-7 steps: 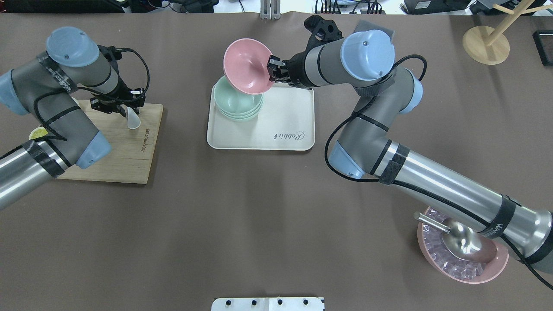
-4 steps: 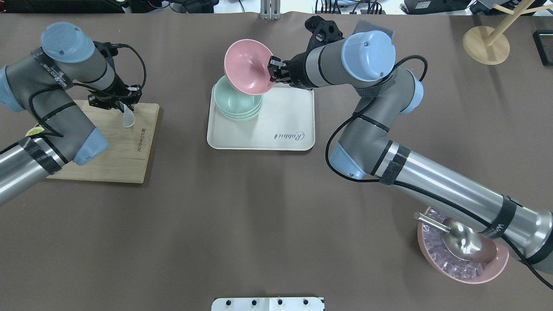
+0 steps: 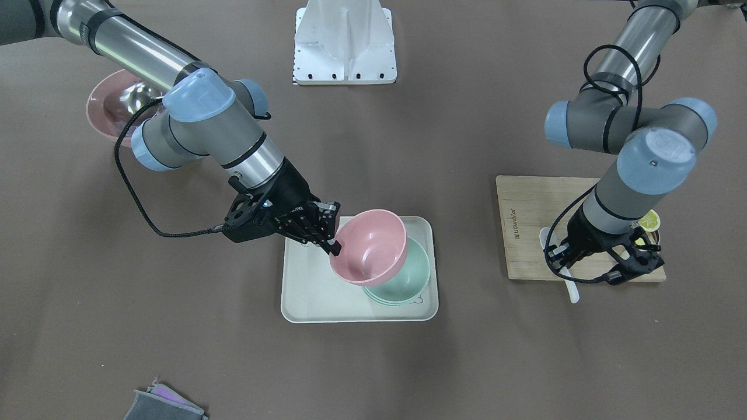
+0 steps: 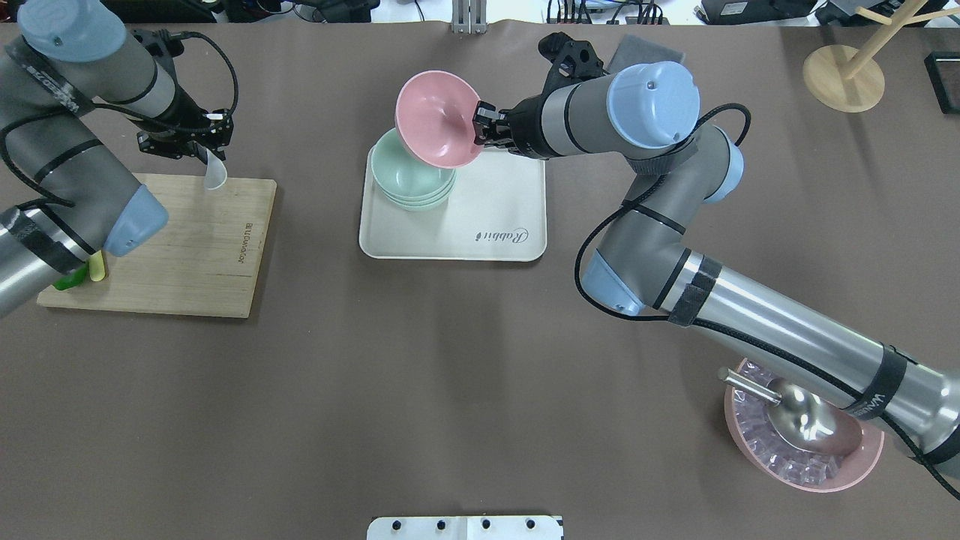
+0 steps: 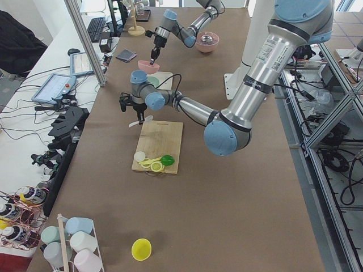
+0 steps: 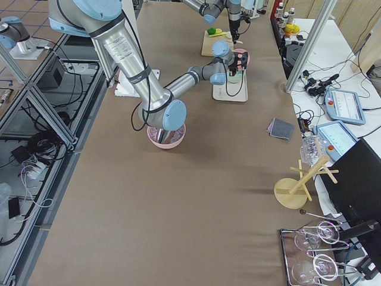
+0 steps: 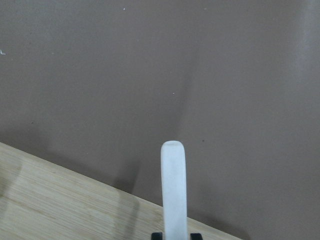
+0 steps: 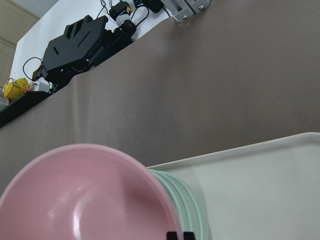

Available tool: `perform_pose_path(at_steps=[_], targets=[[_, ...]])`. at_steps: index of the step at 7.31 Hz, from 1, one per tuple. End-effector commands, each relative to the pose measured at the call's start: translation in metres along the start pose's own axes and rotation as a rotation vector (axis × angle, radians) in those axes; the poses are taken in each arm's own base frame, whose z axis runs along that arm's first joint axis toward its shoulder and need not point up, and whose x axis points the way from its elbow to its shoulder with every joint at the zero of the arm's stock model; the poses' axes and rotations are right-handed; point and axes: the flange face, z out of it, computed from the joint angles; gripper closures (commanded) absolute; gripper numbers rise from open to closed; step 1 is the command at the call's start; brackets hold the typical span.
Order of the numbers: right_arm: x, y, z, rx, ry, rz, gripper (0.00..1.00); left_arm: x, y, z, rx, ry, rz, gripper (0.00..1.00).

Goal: Stack pink bowl on green and place spoon
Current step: 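Set the pink bowl on the green bowls, open right gripper while left lifts spoon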

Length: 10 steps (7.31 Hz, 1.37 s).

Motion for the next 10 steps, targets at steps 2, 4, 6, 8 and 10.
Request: perform_pose_path(at_steps=[2, 4, 6, 8, 10], targets=[[-0.001, 0.030, 0.016, 0.017, 0.008, -0.011, 1.00, 0.004, 0.000, -0.030, -0.008, 0.059, 0.008, 1.00], [-0.003, 0.030, 0.029, 0.047, 0.025, -0.013, 1.00, 0.002, 0.000, -0.030, -0.009, 0.060, 0.007, 1.00], [-0.011, 0.024, 0.042, 0.079, 0.035, -0.012, 1.00, 0.001, 0.000, -0.030, -0.008, 0.061, 0.009, 1.00], [-0.022, 0.024, 0.040, 0.081, 0.022, -0.013, 1.00, -0.002, -0.001, -0.026, -0.008, 0.055, 0.006, 1.00], [-0.021, 0.024, 0.041, 0.081, 0.024, -0.012, 1.00, -0.001, -0.001, -0.025, -0.010, 0.052, 0.020, 1.00]])
